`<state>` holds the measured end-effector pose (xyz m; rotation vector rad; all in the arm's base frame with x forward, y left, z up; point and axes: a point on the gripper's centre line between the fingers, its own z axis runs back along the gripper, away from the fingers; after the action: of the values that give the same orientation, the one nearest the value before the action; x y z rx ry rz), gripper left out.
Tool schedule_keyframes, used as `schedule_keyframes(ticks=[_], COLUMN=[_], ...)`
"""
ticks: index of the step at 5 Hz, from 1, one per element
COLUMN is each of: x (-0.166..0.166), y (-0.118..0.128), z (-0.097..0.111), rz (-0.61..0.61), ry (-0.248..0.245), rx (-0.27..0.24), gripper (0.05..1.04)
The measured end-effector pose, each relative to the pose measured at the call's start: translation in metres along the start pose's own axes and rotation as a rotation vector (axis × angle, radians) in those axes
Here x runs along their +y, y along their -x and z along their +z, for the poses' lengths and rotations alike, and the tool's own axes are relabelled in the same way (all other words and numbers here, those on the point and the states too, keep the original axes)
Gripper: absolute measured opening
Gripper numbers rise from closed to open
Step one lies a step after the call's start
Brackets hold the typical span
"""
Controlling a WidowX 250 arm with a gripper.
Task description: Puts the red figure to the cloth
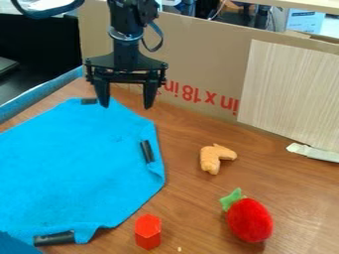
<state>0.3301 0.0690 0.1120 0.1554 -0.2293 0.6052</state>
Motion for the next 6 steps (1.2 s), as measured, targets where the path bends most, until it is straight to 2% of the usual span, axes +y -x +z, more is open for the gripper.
schedule_keyframes(ticks=[1, 2, 3, 4, 5, 6], x=[-0.001, -0.014, -0.035, -0.068, -0.096, -0.12], y=[0.005, 0.029, 0.049, 0.077, 0.092, 0.117], z=[-0.009, -0.018, -0.009, -0.002, 0.006, -0.006], rz=[-0.002, 0.025, 0.007, -0.089, -0.003, 0.012], ry=[-0.007, 0.064, 0.118, 0.093, 0.122, 0.13], rx=[0.029, 0.076, 0.079, 0.041, -0.012, 0.047], gripper=[1.0, 1.0, 1.0, 1.0, 1.0, 1.0])
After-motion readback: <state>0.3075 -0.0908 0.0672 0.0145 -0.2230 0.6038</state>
